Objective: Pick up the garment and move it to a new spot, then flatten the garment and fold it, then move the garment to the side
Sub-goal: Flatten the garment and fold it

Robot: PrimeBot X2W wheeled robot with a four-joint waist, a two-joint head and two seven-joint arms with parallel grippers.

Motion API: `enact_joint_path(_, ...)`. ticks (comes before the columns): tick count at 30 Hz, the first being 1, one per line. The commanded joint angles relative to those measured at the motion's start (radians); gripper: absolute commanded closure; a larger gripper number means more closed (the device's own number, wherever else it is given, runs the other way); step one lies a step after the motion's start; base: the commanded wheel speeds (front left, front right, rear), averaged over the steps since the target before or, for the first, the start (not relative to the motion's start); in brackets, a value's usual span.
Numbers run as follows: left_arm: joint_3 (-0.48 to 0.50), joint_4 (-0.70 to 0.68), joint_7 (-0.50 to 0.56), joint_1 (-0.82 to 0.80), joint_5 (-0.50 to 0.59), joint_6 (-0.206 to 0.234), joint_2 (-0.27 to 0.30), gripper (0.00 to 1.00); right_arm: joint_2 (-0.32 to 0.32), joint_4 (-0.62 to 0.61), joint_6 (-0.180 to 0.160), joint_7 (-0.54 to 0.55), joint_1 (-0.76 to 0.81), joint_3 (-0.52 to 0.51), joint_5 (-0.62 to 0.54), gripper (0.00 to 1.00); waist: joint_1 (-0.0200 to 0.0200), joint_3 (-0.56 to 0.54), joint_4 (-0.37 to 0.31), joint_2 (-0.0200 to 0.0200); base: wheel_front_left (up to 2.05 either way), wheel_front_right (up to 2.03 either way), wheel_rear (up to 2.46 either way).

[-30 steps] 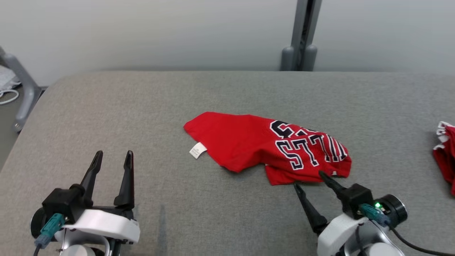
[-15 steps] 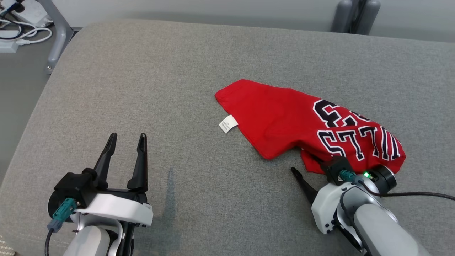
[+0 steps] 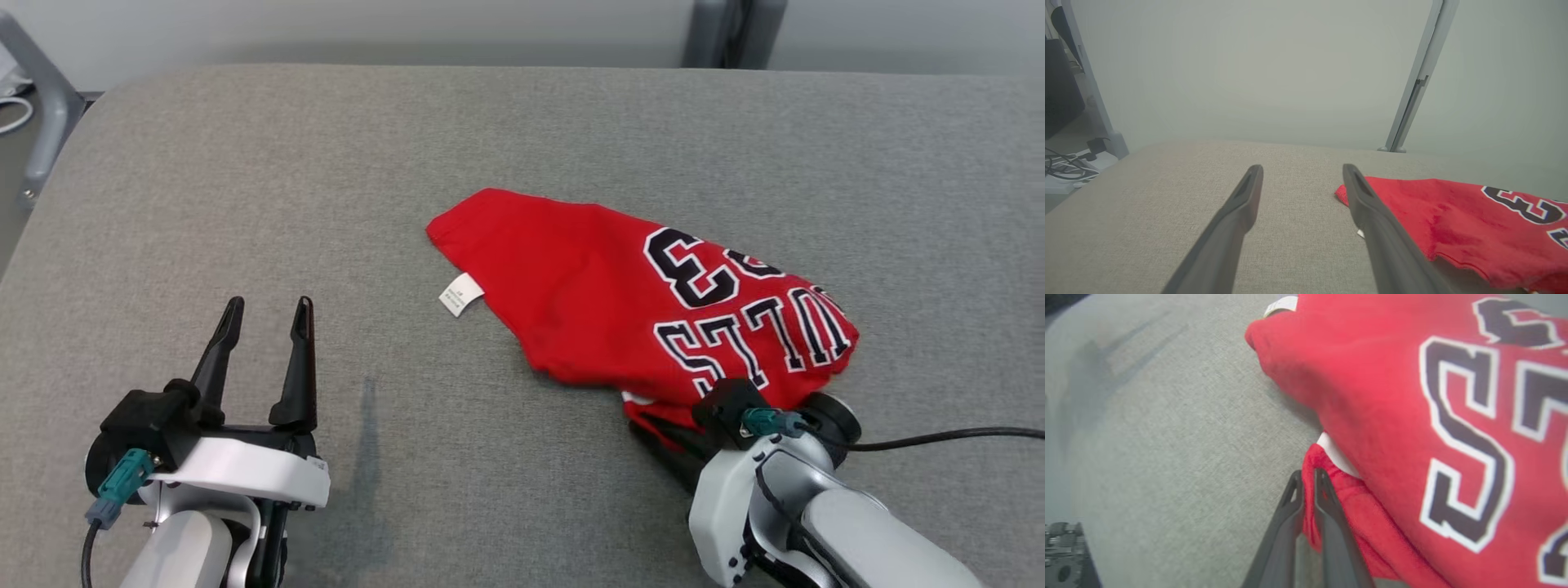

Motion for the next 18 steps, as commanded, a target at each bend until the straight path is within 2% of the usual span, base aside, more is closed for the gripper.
enact_joint_path(1, 0.007, -0.005, -0.004, 0.002, 0.003, 0.006, 0.010, 0.00, -0.024, -0.066, 0.000, 0.038, 0.021, 0.014, 0.070, 1.00, 0.0000, -0.016, -0.032, 0.0000, 0.00, 0.00, 0.00)
enact_joint_path(4, 0.016, -0.013, -0.004, 0.012, 0.006, 0.010, 0.014, 0.00, -0.107, -0.256, 0.000, 0.154, 0.046, 0.028, 0.216, 1.00, 0.0000, -0.024, -0.059, 0.0000, 0.00, 0.00, 0.00)
enact_joint_path(7, 0.020, -0.023, -0.005, 0.019, 0.007, 0.014, 0.019, 0.00, -0.173, -0.428, 0.000, 0.261, 0.085, -0.019, 0.331, 1.00, 0.0000, -0.028, -0.077, 0.0000, 0.00, 0.00, 0.00)
enact_joint_path(10, 0.022, -0.032, -0.005, 0.023, 0.007, 0.015, 0.025, 0.00, -0.208, -0.565, 0.000, 0.339, 0.128, -0.109, 0.439, 1.00, 0.0000, -0.029, -0.089, 0.0000, 0.00, 0.00, 0.00)
enact_joint_path(15, 0.022, -0.044, -0.003, 0.030, 0.006, 0.019, 0.031, 0.00, -0.190, -0.712, 0.000, 0.381, 0.178, -0.322, 0.533, 1.00, 0.0000, -0.025, -0.097, 0.0000, 0.00, 0.00, 0.00)
enact_joint_path(18, 0.020, -0.050, 0.000, 0.025, 0.005, 0.023, 0.033, 0.00, -0.152, -0.731, 0.000, 0.374, 0.181, -0.450, 0.551, 1.00, 0.0000, -0.018, -0.098, 0.0000, 0.00, 0.00, 0.00)
